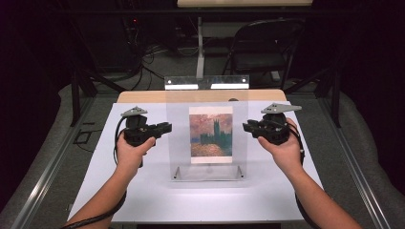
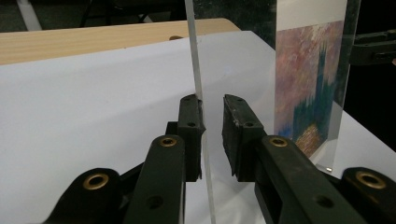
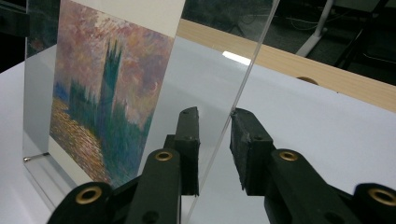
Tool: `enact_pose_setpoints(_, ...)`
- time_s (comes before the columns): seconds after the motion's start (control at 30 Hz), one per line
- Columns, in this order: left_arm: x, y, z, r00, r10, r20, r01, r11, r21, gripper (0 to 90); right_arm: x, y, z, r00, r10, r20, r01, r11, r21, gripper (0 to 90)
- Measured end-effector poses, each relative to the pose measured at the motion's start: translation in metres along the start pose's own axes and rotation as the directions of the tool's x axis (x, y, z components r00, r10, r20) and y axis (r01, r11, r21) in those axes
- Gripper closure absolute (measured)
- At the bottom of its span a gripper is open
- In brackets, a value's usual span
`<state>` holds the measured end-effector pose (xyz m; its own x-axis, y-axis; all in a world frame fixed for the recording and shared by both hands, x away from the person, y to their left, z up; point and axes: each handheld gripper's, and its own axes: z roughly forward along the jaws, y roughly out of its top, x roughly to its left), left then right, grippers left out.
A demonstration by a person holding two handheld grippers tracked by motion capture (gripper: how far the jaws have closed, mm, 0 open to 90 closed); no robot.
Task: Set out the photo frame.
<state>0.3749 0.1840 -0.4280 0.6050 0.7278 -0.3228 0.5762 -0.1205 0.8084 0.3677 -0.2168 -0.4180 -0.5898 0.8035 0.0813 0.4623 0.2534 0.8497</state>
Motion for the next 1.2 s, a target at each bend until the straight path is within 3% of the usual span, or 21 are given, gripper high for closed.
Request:
enact_pose_setpoints(0.4,-0.013,-0.008,-0.013,0.9986,0.053,-0.009,-0.053,0.9986,-0.001,79.0,0.008,-0.007,-0.017,0.9997,-0.009,-0.023,0.008,1.000,-0.016,77.8)
enact_pose_setpoints(0.87,-0.021,-0.017,-0.023,0.9975,0.069,0.009,-0.069,0.9975,-0.014,78.9,0.018,-0.016,-0.028,0.9996,-0.023,-0.017,0.023,0.999,-0.041,79.1)
enact_pose_setpoints(1.2,-0.028,-0.028,-0.031,0.9967,0.078,0.023,-0.077,0.9964,-0.033,77.9,0.024,-0.023,-0.038,0.9990,-0.012,-0.042,0.010,0.999,-0.045,79.0)
